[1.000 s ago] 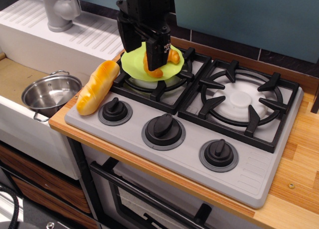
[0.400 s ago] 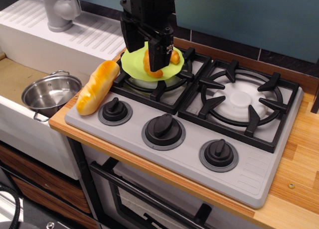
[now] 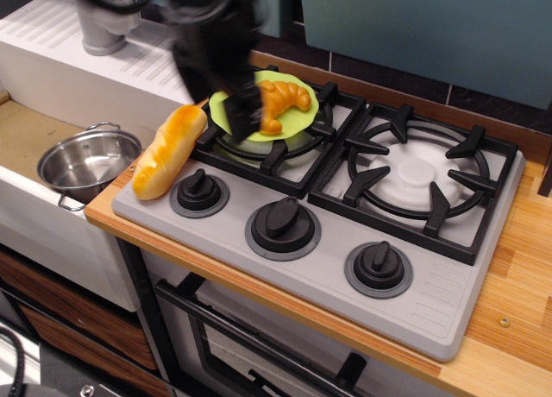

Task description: Put crossaint on plate and bread in pot or pan in sink

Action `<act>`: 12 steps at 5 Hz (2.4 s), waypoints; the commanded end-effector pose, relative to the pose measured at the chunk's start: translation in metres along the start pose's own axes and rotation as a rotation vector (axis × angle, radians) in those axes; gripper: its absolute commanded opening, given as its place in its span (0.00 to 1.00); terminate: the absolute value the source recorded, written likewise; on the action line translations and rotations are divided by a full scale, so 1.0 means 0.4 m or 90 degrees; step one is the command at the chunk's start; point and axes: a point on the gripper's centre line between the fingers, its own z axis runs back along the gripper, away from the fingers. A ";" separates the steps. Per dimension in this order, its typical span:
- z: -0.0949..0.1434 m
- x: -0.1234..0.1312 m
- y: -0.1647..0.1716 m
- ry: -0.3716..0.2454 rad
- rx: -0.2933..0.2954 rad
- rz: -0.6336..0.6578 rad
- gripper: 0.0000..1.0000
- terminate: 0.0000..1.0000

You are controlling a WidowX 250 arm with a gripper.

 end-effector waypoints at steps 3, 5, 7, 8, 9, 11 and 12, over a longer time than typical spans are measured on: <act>0.036 -0.043 0.144 -0.050 0.102 0.050 1.00 0.00; -0.001 -0.082 0.145 -0.036 0.101 0.133 1.00 0.00; -0.063 -0.104 0.118 -0.056 0.061 0.158 1.00 0.00; -0.089 -0.108 0.103 -0.072 0.051 0.163 1.00 0.00; -0.108 -0.107 0.090 -0.084 0.042 0.167 1.00 0.00; -0.133 -0.110 0.075 -0.099 0.001 0.172 1.00 0.00; -0.127 -0.108 0.070 -0.089 -0.022 0.178 0.00 0.00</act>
